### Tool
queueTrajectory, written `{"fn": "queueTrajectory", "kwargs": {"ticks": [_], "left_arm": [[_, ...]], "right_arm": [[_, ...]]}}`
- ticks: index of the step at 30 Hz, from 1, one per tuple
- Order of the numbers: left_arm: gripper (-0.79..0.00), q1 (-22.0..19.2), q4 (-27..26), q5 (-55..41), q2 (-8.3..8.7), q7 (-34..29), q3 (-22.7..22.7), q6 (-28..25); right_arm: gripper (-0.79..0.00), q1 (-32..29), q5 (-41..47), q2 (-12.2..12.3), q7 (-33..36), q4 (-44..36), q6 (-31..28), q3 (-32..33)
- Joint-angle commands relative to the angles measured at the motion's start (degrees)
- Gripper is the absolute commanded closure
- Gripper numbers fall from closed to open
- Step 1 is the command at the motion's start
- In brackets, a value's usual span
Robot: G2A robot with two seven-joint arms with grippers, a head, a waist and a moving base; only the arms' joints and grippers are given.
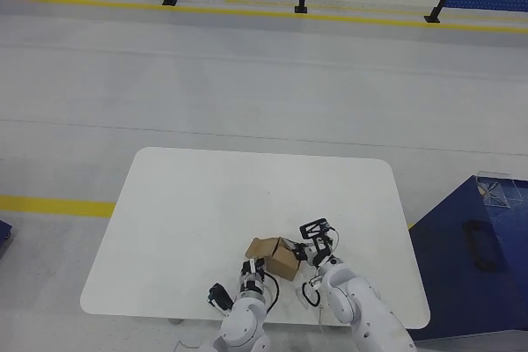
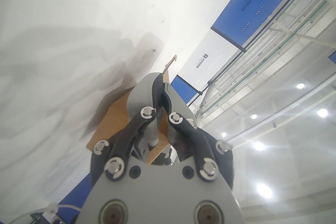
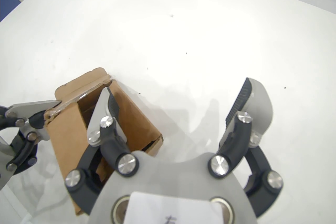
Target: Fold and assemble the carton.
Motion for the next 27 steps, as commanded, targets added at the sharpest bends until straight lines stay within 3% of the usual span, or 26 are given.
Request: {"fn": "queueTrajectory", "kwargs": {"ticks": [1, 5, 9, 14, 20, 25, 27], "left_arm": [[-0.785, 0.97, -1.04, 0.98, 0.15, -0.74, -0.91, -0.06], [-0.785, 3.39, -3.02, 7.30, 0.94, -1.45, -1.94, 2.04], [-0.785, 6.84, -6.50, 16.75, 2.30, -0.25, -3.95, 8.63], [-0.785, 11.79, -15.13, 11.46, 2.85, -4.66, -7.92, 6.44], [-0.785, 10.05, -12.82, 5.44, 2.09, -9.61, -8.54, 4.80], [-0.785, 7.10, -7.83, 3.74, 1.06, -9.17, -8.68, -0.07], [-0.785, 5.80, -5.66, 2.66, 0.68, -9.43, -8.48, 0.54]], "right_arm": [[-0.785, -0.07, -0.14, -0.06, -0.21, -0.16, 0.20, -0.14], [-0.785, -0.30, -0.37, -0.09, -0.45, -0.75, 0.45, -0.06], [-0.785, -0.91, -0.94, 0.00, -0.37, -1.93, 0.30, 0.30], [-0.785, -1.83, -0.91, 0.09, -0.48, -3.98, 0.39, 0.92], [-0.785, -3.12, -0.72, -0.07, -1.03, -6.08, 0.89, 0.36], [-0.785, -3.19, -2.66, -0.31, -1.53, -5.24, 2.35, -0.91], [-0.785, -3.10, -3.27, -0.39, -1.42, -4.77, 2.82, -1.25]]}}
